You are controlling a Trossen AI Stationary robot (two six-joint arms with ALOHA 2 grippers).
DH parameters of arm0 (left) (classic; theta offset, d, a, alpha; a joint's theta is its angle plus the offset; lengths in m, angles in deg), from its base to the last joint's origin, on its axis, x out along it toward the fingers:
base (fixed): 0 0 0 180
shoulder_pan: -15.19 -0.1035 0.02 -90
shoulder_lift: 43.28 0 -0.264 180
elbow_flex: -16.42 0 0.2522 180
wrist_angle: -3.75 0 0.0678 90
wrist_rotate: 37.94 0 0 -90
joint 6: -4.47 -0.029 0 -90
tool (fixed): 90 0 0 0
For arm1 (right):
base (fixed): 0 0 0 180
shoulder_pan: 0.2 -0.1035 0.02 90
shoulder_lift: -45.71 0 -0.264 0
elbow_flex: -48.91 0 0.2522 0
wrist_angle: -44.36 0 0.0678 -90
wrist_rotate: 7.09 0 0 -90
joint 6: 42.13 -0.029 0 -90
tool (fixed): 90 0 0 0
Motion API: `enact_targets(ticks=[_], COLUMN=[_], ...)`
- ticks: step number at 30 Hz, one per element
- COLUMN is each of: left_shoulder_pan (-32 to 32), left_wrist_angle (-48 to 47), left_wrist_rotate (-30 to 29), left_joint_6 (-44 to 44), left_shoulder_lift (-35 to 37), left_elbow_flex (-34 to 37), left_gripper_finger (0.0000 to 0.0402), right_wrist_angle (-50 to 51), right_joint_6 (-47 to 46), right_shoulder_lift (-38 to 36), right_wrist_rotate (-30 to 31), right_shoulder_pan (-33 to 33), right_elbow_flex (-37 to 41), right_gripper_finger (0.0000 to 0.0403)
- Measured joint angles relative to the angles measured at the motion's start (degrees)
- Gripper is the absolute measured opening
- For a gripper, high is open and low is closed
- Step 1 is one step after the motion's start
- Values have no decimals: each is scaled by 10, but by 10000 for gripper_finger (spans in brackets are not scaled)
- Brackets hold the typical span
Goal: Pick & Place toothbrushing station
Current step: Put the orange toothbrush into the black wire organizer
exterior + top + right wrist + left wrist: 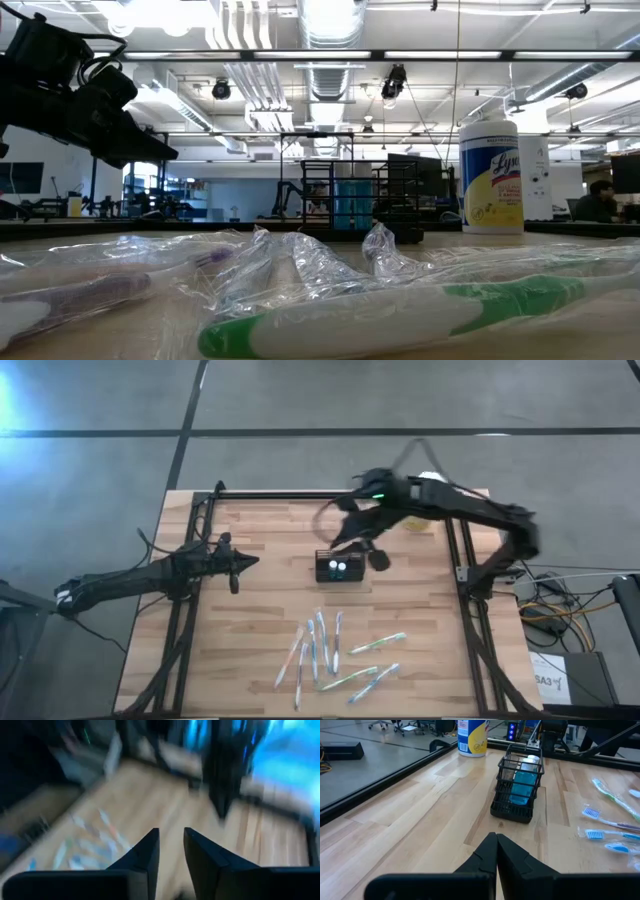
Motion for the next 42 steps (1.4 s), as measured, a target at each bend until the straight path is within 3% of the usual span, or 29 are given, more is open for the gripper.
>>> enact_targets(ticks=[5, 11, 14, 19, 21, 31, 42], left_shoulder_pan=[0, 0, 0, 0, 0, 0, 0], left_wrist_angle=[0, 0, 0, 4, 7, 32, 35], left_wrist_rotate=[0, -3, -3, -3, -3, -38, -40], left_joint_6=[1, 8, 13, 14, 13, 15, 29], left_shoulder_lift=[0, 0, 0, 0, 0, 0, 0], left_elbow_flex=[0, 0, 0, 0, 0, 0, 0], left_gripper_finger=[7, 7, 7, 7, 7, 7, 7], right_wrist_angle=[-264, -525, -625, -636, -634, -718, -714], right_joint_6=[-96, -220, -266, -279, -277, -255, -248], right_shoulder_lift=[-174, -327, -390, -480, -505, -609, -703], right_wrist_rotate=[-8, -4, 50, 216, 249, 252, 301], right_shoulder_pan=[3, 3, 3, 3, 3, 3, 3], right_elbow_flex=[220, 485, 597, 708, 739, 886, 968], right_gripper_finger=[52, 31, 21, 9, 9, 8, 8])
